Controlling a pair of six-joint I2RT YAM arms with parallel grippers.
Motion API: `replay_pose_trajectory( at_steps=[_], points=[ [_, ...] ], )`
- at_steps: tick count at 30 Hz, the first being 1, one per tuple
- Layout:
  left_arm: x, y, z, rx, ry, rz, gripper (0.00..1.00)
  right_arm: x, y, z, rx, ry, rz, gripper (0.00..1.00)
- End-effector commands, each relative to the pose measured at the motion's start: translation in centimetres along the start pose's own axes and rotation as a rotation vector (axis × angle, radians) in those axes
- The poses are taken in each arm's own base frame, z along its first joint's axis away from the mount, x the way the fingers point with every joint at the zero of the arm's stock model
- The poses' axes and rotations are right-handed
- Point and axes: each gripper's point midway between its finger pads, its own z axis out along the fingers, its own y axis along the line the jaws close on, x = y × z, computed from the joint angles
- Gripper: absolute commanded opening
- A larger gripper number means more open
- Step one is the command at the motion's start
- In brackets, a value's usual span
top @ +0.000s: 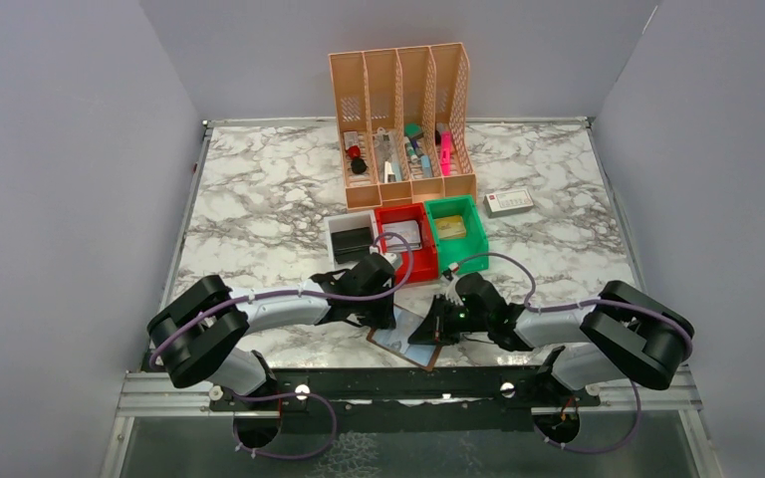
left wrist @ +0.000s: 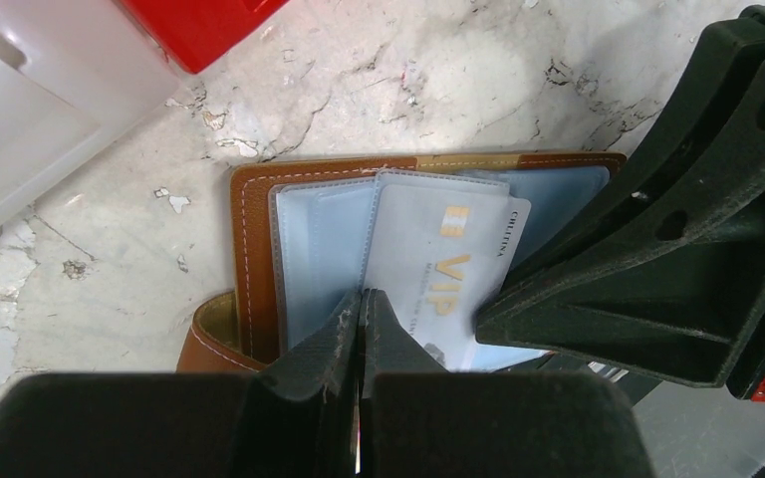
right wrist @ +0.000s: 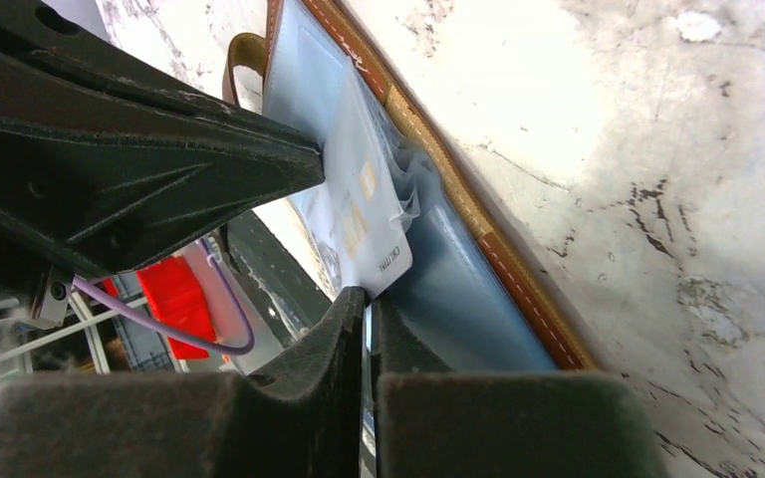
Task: Take the credit cards out of the card holder
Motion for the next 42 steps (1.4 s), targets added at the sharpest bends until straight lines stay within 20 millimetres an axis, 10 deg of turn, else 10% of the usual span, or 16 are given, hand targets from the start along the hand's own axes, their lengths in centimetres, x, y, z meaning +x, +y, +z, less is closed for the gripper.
replay_pose_trajectory(
  at_steps=[1, 24, 36, 42],
  points=[
    [2.5, 2.7, 0.8, -0.106, 0.080, 0.019, 0.03, -0.8, 1.4, 0.2, -0.048, -0.020, -0.013, 0.05],
    [3.0, 3.2, 0.9, -0.124, 0.088, 0.015, 0.01, 0.8, -2.0, -2.9, 0.086, -0.033, -0.011, 0.03],
    [2.8, 2.6, 0.9, -0.101, 0.088, 0.034, 0.00, -1.9, -0.4, -0.9, 0.032, -0.127, 0.094, 0.27],
    [3.0, 2.8, 1.0, -0.106, 0.097, 0.038, 0.00, -2.3, -0.4, -0.5, 0.016, -0.151, 0.117, 0.17]
  ],
)
